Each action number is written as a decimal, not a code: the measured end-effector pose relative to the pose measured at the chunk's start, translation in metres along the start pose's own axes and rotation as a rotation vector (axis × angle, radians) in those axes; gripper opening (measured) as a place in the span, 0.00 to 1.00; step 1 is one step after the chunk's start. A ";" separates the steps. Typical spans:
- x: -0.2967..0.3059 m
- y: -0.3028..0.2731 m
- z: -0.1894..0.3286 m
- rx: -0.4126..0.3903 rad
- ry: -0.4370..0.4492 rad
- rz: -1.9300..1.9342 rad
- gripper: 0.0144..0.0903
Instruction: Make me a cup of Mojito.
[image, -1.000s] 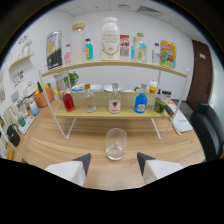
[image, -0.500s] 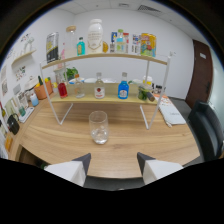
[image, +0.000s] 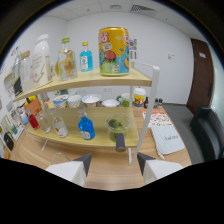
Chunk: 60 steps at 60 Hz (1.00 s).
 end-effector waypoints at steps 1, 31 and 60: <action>0.001 -0.003 0.005 -0.001 -0.003 0.000 0.93; 0.010 -0.012 0.079 -0.113 -0.031 0.061 0.08; 0.016 -0.031 0.041 -0.044 0.077 0.075 0.02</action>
